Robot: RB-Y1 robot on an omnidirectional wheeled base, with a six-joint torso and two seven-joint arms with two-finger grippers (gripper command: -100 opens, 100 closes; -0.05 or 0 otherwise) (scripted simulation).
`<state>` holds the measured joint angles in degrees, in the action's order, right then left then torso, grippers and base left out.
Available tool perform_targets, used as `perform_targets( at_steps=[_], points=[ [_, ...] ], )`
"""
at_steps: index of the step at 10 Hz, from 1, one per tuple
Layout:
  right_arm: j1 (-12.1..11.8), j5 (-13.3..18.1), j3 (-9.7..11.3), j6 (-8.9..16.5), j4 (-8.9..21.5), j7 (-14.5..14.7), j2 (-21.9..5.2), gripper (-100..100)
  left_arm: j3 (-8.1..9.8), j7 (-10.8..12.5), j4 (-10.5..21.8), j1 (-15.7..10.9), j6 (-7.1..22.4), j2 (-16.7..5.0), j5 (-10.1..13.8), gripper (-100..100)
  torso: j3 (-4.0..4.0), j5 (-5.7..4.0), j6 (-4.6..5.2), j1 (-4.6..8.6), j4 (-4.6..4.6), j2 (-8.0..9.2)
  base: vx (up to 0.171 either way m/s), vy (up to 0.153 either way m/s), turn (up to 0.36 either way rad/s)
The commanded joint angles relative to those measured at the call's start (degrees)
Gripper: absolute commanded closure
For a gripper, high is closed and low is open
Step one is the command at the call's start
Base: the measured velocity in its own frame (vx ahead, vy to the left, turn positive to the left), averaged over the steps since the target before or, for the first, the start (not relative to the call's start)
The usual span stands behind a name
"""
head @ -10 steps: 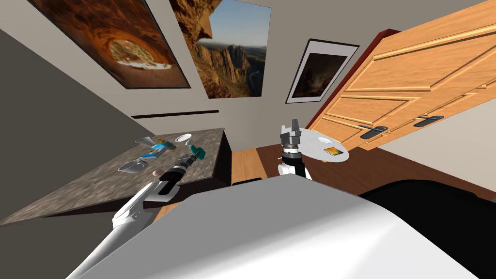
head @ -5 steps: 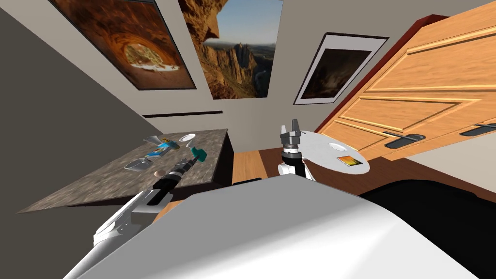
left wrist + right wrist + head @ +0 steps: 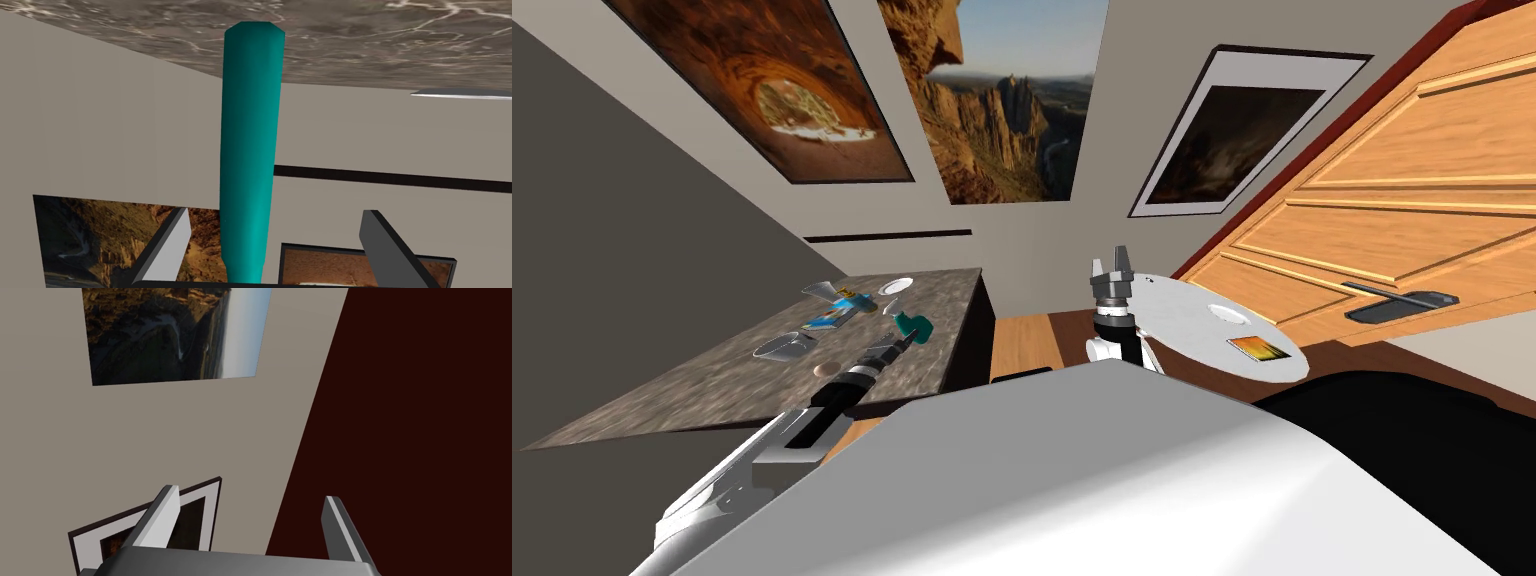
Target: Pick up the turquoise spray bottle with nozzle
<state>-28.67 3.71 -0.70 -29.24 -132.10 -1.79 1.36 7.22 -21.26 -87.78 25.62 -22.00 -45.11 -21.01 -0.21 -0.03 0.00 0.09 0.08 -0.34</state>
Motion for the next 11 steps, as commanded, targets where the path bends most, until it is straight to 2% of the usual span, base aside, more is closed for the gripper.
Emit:
perform_targets(
  at_steps=[1, 3, 4, 5, 7, 8, 10, 11],
  points=[
    [0.0, 0.0, 0.0, 0.0, 0.0, 0.0, 0.0, 0, 0.53, -1.7, 1.7, 2.7, -2.9, -1.6, 2.7, -100, 0.00, 0.00, 0.00, 0.00, 0.00, 0.00, 0.167, -0.047, 0.205],
    [0.0, 0.0, 0.0, 0.0, 0.0, 0.0, 0.0, 0, 0.53, -1.7, 1.7, 2.7, -6.4, -1.6, 2.7, -100, -0.13, -0.02, -0.01, 0.11, 0.05, -0.23, 0.129, -0.052, 0.062],
    [0.0, 0.0, 0.0, 0.0, 0.0, 0.0, 0.0, 0, 0.53, -1.7, 1.7, 2.7, -6.8, -1.6, 2.7, -100, -0.03, 0.00, 0.02, 0.00, 0.01, -0.04, 0.014, 0.005, -0.029],
    [0.0, 0.0, 0.0, 0.0, 0.0, 0.0, 0.0, 0, 1.09, -3.4, 3.4, 5.4, -9.1, -3.0, 5.3, -100, 0.11, 0.03, 0.00, -0.13, -0.04, 0.20, 0.142, -0.047, 0.256],
    [0.0, 0.0, 0.0, 0.0, 0.0, 0.0, 0.0, 0, 1.09, -3.4, 3.4, 5.4, -12.1, -3.0, 5.3, -100, -0.09, -0.01, 0.00, 0.11, 0.04, -0.17, 0.120, -0.058, 0.050],
    [0.0, 0.0, 0.0, 0.0, 0.0, 0.0, 0.0, 0, 1.65, -5.2, 5.1, 8.1, -13.7, -4.3, 8.0, -100, 0.00, 0.00, 0.02, 0.01, 0.00, 0.01, 0.147, -0.066, 0.227],
    [0.0, 0.0, 0.0, 0.0, 0.0, 0.0, 0.0, 0, 1.65, -5.2, 5.1, 8.1, -17.2, -4.3, 8.0, -100, -0.10, -0.02, 0.00, 0.10, 0.04, -0.17, 0.115, -0.051, 0.050],
    [0.0, 0.0, 0.0, 0.0, 0.0, 0.0, 0.0, 0, 2.21, -6.9, 6.8, 10.7, -19.0, -5.7, 10.6, -100, 0.00, 0.01, 0.02, -0.03, 0.00, 0.01, 0.148, -0.084, 0.167]
  ],
)
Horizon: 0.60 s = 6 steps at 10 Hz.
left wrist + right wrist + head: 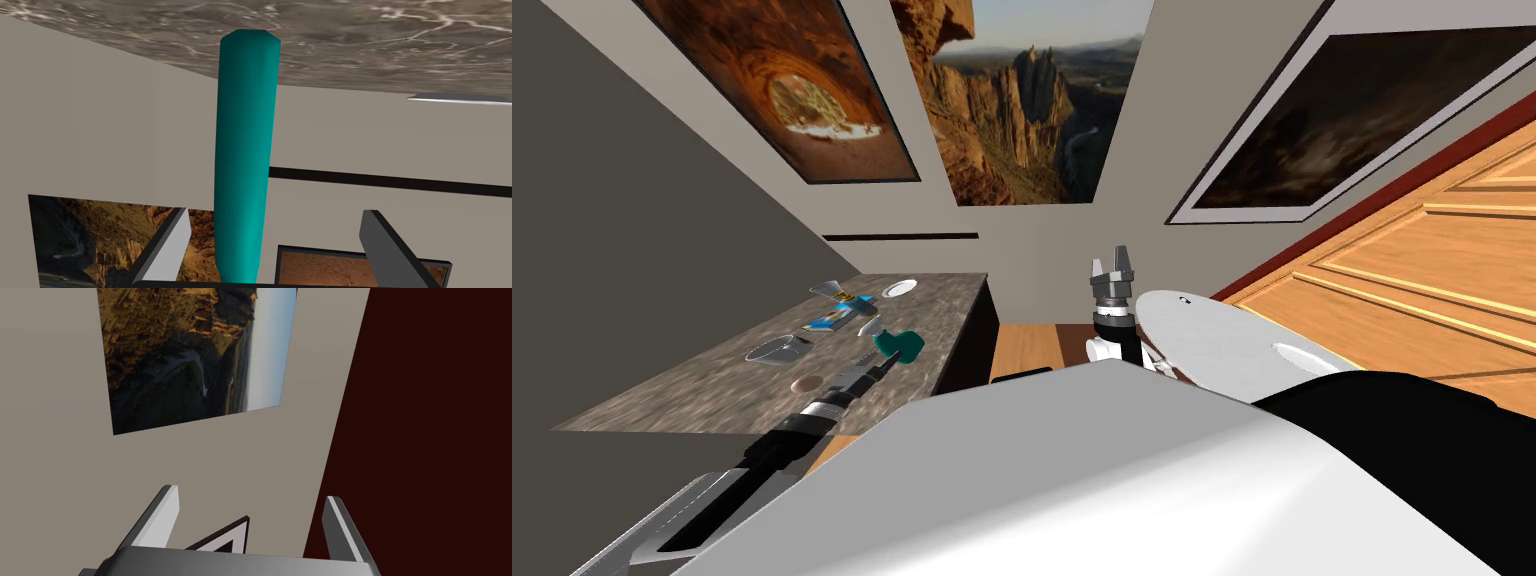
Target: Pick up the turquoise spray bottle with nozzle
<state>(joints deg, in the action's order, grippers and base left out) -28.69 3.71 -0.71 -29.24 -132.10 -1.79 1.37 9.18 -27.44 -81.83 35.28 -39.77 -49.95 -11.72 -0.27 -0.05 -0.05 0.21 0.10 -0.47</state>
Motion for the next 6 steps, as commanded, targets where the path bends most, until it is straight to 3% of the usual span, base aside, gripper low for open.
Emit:
perform_targets(
  at_steps=[1, 3, 4, 6],
  points=[
    [0.0, 0.0, 0.0, 0.0, 0.0, 0.0, 0.0, 0, 0.25, -0.8, 0.9, 1.2, -2.9, -0.9, 1.3, -100, 0.00, 0.00, 0.00, 0.00, 0.00, 0.00, 0.164, -0.073, 0.166],
    [0.0, 0.0, 0.0, 0.0, 0.0, 0.0, 0.0, 0, 0.25, -0.8, 0.9, 1.2, -4.8, -0.9, 1.3, -100, 0.04, 0.03, 0.09, -0.19, -0.01, 0.10, 0.048, -0.009, -0.009],
    [0.0, 0.0, 0.0, 0.0, 0.0, 0.0, 0.0, 0, 0.81, -2.5, 2.6, 3.9, -7.0, -2.2, 3.9, -100, 0.16, 0.06, 0.08, -0.30, -0.06, 0.32, 0.135, -0.047, 0.197],
    [0.0, 0.0, 0.0, 0.0, 0.0, 0.0, 0.0, 0, 0.81, -2.5, 2.6, 3.9, -9.5, -2.2, 3.9, -100, -0.03, 0.01, 0.07, -0.06, 0.01, -0.02, 0.115, -0.067, 0.075]
  ],
)
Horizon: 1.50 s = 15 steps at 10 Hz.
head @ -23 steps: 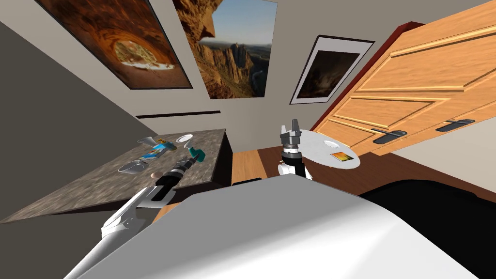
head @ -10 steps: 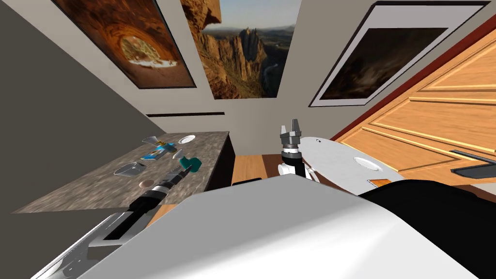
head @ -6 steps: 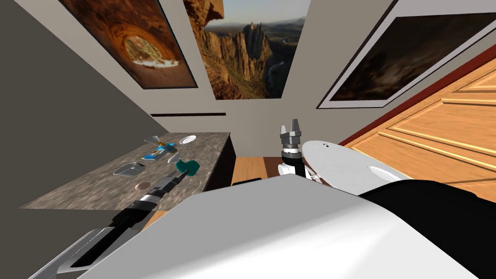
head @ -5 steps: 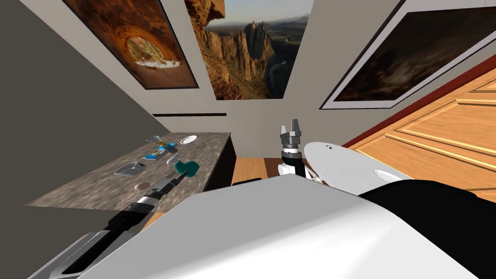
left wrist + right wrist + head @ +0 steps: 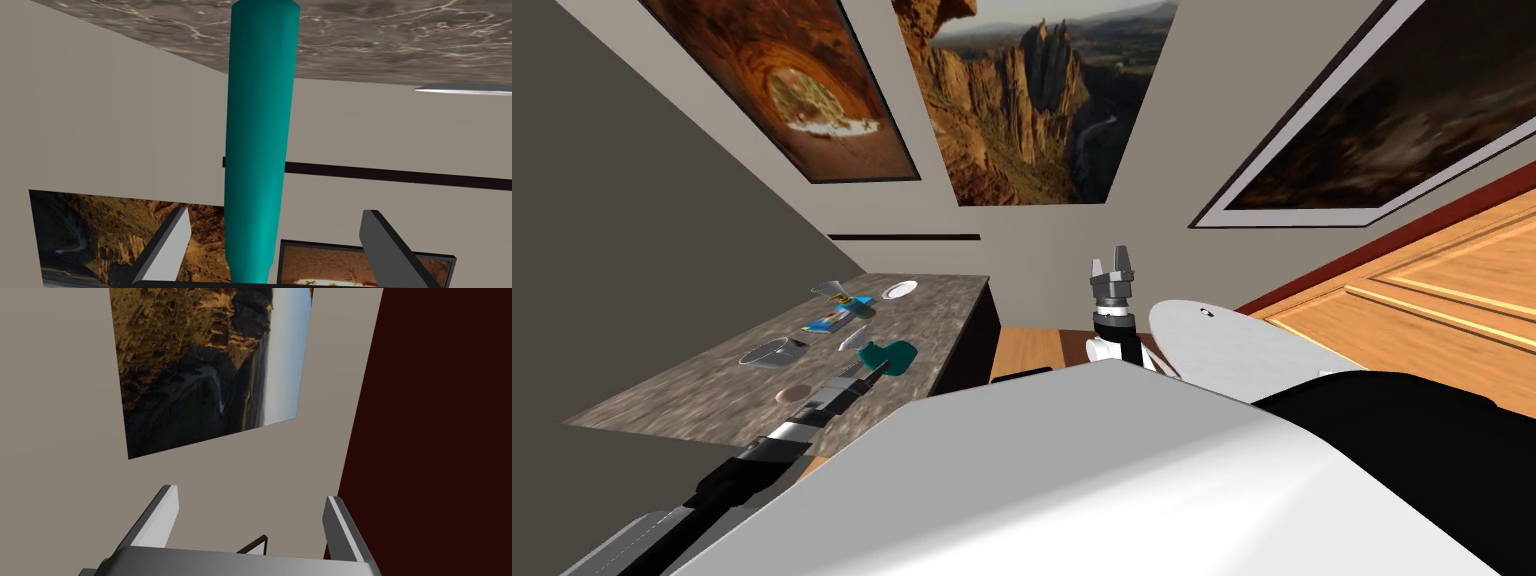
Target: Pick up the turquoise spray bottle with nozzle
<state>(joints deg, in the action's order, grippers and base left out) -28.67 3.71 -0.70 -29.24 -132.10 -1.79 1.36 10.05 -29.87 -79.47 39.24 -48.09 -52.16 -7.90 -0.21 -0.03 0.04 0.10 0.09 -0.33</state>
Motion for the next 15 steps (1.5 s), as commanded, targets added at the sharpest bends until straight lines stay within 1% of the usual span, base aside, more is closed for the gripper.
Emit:
perform_targets(
  at_steps=[1, 2, 4, 5, 7, 8, 9, 13, 14, 15],
  points=[
    [0.0, 0.0, 0.0, 0.0, 0.0, 0.0, 0.0, 0, -0.07, -0.1, 0.2, -0.1, -1.7, 0.0, 0.1, -100, 0.00, 0.00, 0.00, 0.00, 0.00, 0.00, 0.017, -0.015, -0.017],
    [0.0, 0.0, 0.0, 0.0, 0.0, 0.0, 0.0, 0, 0.49, -1.8, 1.9, 2.6, -4.0, -1.4, 2.7, -100, 0.11, 0.03, -0.01, -0.13, -0.04, 0.19, 0.129, -0.058, 0.202],
    [0.0, 0.0, 0.0, 0.0, 0.0, 0.0, 0.0, 0, 0.49, -1.8, 1.9, 2.6, -7.0, -1.4, 2.7, -100, -0.10, -0.02, -0.02, 0.10, 0.03, -0.18, 0.120, -0.073, 0.077],
    [0.0, 0.0, 0.0, 0.0, 0.0, 0.0, 0.0, 0, 1.05, -3.6, 3.6, 5.3, -8.8, -2.8, 5.3, -100, -0.01, -0.01, 0.01, 0.00, 0.00, -0.01, 0.158, -0.052, 0.172],
    [0.0, 0.0, 0.0, 0.0, 0.0, 0.0, 0.0, 0, 1.05, -3.6, 3.6, 5.3, -12.2, -2.8, 5.3, -100, -0.11, -0.01, -0.01, 0.08, 0.04, -0.18, 0.104, -0.076, 0.076],
    [0.0, 0.0, 0.0, 0.0, 0.0, 0.0, 0.0, 0, 1.05, -3.8, 3.2, 5.5, -10.8, -2.4, 5.1, -100, 0.01, 0.00, 0.01, 0.01, 0.00, 0.03, 0.016, -0.021, -0.003],
    [0.0, 0.0, 0.0, 0.0, 0.0, 0.0, 0.0, 0, 1.03, -3.8, 3.2, 5.5, -11.2, -2.4, 5.1, 100, 0.11, 0.03, 0.00, -0.13, -0.04, 0.19, 0.006, -0.005, 0.001],
    [0.0, 0.0, 0.0, 0.0, 0.0, 0.0, 0.0, 0, 1.07, -3.9, 3.2, 5.5, -11.1, -2.4, 5.1, 100, 0.19, 0.10, 0.01, -0.28, -0.07, 0.33, 0.000, 0.000, 0.000],
    [0.0, 0.0, 0.0, 0.0, 0.0, 0.0, 0.0, 0, 1.07, -3.9, 3.2, 5.5, -11.1, -2.4, 5.1, 0, 0.19, 0.10, 0.01, -0.28, -0.07, 0.34, 0.000, 0.000, 0.000],
    [0.0, 0.0, 0.0, 0.0, 0.0, 0.0, 0.0, 0, 0.49, -1.8, 1.9, 2.6, -8.3, -1.4, 2.7, 100, 0.19, 0.09, 0.01, -0.28, -0.07, 0.34, -0.160, 0.082, -0.197]
  ],
)
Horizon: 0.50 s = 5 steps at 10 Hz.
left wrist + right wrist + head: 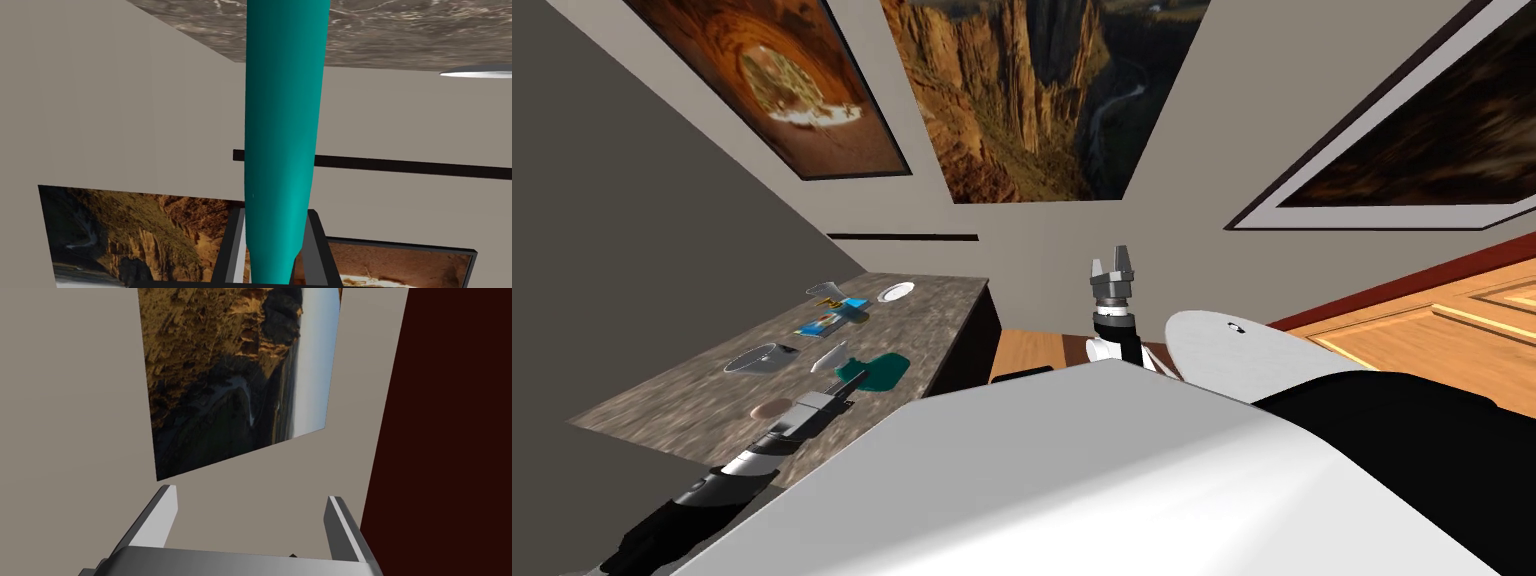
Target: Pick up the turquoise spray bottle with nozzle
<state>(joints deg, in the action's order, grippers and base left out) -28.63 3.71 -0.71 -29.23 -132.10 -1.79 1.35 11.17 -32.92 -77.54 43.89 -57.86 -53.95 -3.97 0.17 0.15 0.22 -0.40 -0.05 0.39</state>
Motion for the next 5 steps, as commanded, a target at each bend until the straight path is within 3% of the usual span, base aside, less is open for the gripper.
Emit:
perform_targets(
  at_steps=[1, 2, 3, 4, 5],
  points=[
    [0.0, 0.0, 0.0, 0.0, 0.0, 0.0, 0.0, 0, -0.63, 1.2, 0.0, -2.0, 2.8, 0.4, -1.3, 100, 0.00, 0.00, 0.00, 0.00, 0.00, 0.00, -0.200, 0.111, -0.184],
    [0.0, 0.0, 0.0, 0.0, 0.0, 0.0, 0.0, 0, -1.18, 3.0, -1.7, -4.4, 4.6, 1.8, -3.7, 100, 0.06, 0.15, -0.03, -0.25, 0.00, 0.10, -0.219, 0.140, -0.207],
    [0.0, 0.0, 0.0, 0.0, 0.0, 0.0, 0.0, 0, -1.18, 3.0, -1.7, -4.7, 6.4, 1.8, -3.9, 100, 0.06, 0.35, 0.05, -0.43, 0.05, 0.18, -0.197, 0.126, -0.139],
    [0.0, 0.0, 0.0, 0.0, 0.0, 0.0, 0.0, 0, -1.18, 3.0, -1.7, -4.7, 8.0, 1.8, -3.9, 100, 0.03, 0.44, -0.10, -0.54, 0.12, 0.15, -0.081, 0.047, -0.014],
    [0.0, 0.0, 0.0, 0.0, 0.0, 0.0, 0.0, 0, -1.74, 4.7, -3.4, -7.4, 9.5, 3.1, -6.5, 100, -0.15, 0.53, -0.25, -0.53, 0.25, -0.11, -0.130, 0.058, -0.145]
  ],
)
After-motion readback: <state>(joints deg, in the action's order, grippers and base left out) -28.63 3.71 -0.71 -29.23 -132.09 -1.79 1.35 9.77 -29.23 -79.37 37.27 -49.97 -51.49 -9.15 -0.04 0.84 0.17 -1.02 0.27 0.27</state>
